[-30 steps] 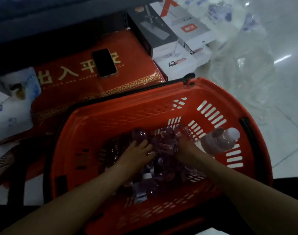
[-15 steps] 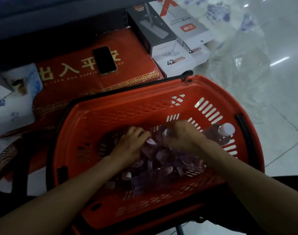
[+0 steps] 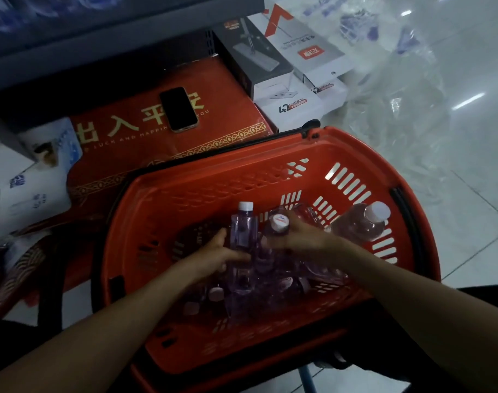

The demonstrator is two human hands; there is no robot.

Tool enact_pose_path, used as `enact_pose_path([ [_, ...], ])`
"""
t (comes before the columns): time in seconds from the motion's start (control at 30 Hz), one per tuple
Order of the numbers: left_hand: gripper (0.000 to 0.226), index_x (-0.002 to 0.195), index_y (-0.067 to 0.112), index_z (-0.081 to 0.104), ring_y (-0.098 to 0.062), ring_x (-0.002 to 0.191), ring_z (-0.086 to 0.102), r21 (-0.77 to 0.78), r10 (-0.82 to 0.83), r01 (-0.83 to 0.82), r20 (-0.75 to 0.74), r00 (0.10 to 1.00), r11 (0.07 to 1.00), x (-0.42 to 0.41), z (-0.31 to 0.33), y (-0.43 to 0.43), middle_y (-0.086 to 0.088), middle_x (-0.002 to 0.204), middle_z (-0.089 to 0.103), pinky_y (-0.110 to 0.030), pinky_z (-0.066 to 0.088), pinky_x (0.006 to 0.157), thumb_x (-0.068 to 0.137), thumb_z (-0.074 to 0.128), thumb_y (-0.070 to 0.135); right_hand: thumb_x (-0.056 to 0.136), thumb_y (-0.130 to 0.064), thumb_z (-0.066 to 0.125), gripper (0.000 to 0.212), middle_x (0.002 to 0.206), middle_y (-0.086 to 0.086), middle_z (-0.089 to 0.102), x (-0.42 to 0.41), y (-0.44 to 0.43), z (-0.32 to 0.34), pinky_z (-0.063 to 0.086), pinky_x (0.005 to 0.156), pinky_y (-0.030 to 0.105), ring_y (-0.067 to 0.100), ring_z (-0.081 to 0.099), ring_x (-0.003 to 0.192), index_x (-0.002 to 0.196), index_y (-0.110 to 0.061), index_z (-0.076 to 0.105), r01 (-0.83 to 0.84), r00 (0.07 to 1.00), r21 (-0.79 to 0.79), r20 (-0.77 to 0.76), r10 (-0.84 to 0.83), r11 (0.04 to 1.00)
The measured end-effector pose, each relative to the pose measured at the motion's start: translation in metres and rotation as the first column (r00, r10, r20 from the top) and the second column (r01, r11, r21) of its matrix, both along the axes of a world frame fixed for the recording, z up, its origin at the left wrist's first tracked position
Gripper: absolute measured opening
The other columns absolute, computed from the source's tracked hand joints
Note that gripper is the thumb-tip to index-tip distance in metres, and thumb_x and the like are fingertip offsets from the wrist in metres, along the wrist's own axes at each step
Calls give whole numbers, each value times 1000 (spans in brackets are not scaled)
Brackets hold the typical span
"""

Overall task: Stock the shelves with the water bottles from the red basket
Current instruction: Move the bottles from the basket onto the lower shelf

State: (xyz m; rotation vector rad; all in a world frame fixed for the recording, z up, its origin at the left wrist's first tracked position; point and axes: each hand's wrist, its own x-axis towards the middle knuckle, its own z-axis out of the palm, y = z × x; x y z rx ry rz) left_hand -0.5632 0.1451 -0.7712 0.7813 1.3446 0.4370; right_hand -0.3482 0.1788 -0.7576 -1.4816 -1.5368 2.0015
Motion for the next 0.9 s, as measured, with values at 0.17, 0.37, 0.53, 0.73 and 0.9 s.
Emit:
enact_pose_path([
  [0.17,65,106,31,52,-24,106,66,24,29,-27,-108,994,999,0,-17,1,-5,114,68,-46,52,95,60,87,3,55,-2,87,104,117,10,68,0,3,-44,61,81,47,31,68,110,141,-30,35,45,998,-61,54,-42,997],
  [0.37,36,105,9,61,-11,62,65,-86,108,-106,20,994,991,3,-12,6,3,72,70,-16,46,44,79,61,-15,70,9,79,43,102,15,76,-1,-3,-16,59,89,46,31,73,97,108,-6,68,222,973,-133,-29,-228,966],
  [0.53,50,121,4,56,-18,77,74,-104,133,-120,132,982,987,6,-1,2,-11,96,73,-29,58,60,75,73,-7,88,-17,71,22,104,4,74,-1,-3,6,56,76,38,24,70,97,109,-20,67,332,931,-219,-83,-356,918],
  [0.73,54,115,-3,61,-37,96,66,-74,305,-296,183,935,952,3,24,12,-25,108,69,-52,51,92,63,74,-4,85,-62,58,49,134,-8,58,-10,4,33,29,115,51,18,50,127,129,-41,55,286,937,-260,-127,-326,922],
  [0.9,42,111,1,67,-32,85,71,-45,186,-181,287,940,983,4,66,4,-22,100,72,-41,58,76,70,75,4,87,-55,61,53,125,8,69,-25,9,65,46,103,54,31,65,117,134,-31,55,244,908,-373,-236,-346,895],
])
